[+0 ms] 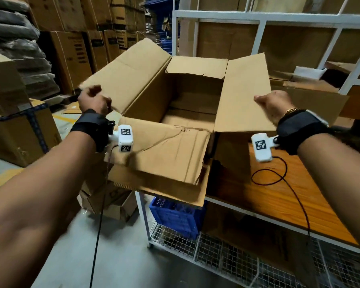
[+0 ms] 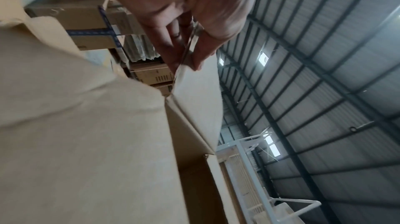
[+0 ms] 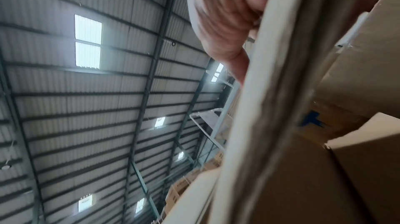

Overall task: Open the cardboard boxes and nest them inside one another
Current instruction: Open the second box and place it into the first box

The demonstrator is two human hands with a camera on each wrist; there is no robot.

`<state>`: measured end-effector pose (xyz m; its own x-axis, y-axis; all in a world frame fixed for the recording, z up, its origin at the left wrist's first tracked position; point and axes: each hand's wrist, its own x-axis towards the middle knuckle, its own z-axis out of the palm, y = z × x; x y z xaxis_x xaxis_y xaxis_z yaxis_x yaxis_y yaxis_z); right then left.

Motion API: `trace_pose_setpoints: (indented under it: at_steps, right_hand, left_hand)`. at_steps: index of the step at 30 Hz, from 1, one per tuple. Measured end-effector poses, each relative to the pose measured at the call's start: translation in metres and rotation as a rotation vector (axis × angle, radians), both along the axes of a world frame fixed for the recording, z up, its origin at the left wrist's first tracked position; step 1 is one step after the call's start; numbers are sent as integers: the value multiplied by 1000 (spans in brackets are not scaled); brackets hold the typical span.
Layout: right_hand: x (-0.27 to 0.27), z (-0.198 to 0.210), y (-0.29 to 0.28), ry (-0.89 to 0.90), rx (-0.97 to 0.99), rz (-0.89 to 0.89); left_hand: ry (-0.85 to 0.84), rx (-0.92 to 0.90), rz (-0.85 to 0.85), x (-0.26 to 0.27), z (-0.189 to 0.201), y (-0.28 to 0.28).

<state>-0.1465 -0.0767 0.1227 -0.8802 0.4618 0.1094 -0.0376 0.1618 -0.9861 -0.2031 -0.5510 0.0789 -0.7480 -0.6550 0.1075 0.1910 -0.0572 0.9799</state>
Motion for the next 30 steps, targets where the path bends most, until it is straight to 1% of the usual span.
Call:
trace_pose_setpoints:
  at_steps: [2,4,6,7,9,11,12,13,15,16,17,18,20,24,25,26,28,29,30]
  right_hand:
    - [5,17,6,-95,134,30]
    - [0,17,13,-177,234,26]
    - [-5,3,16,-241,348,-16]
    - [-7,-8,15,-273,361,-45]
    - [-9,-29,12,-308,411,-38]
    - [-9,-49,10,-321,431,-17]
    - [-10,-55,11,-330,435,-1]
    - [-7,-59,10,-326,417,10]
    - [-6,-65,13,-357,428,31]
    - [-7,-68,16,-397,479,61]
    - [-6,-70,17,-450,557,86]
    - [-5,-71,18,-509,684,110]
    - [-2,-65,15,-566,895,145]
    - [-9,-44,6,-533,978,213]
    - [-12,-38,3,-525,1029,210]
    - [-16,-34,0,-520,1116,183]
    - [-19,-24,-5,-538,1323,119]
    - [-21,-20,-5,-564,1405,130]
    - [-23,-18,-4,-612,1438,192]
  left_hand:
    - [28,-4,-57,10,19,4]
    - [1,-42,-151,18,26,10]
    - [-53,-56,-250,26,22,16]
    - [-83,-54,-291,27,15,18]
    - [-155,-53,-346,33,2,22]
    - [-260,-116,-390,35,-11,22]
    - [-329,-189,-407,37,-15,23]
    - [-419,-325,-412,38,-20,24]
    - [-671,-777,-388,37,-27,23]
    - [-757,-976,-387,38,-28,26]
    - [-805,-1102,-401,37,-28,29]
    - [-825,-1175,-415,41,-24,35]
    - [-851,-1257,-412,50,-11,46]
    - [-829,-1407,-330,65,23,60]
    - [-822,-1458,-359,69,28,66]
    - [-816,-1492,-421,73,30,74]
    - [-790,-1496,-586,77,27,93]
    - [-781,-1491,-671,83,26,103]
    - [-777,-1490,-750,89,23,114]
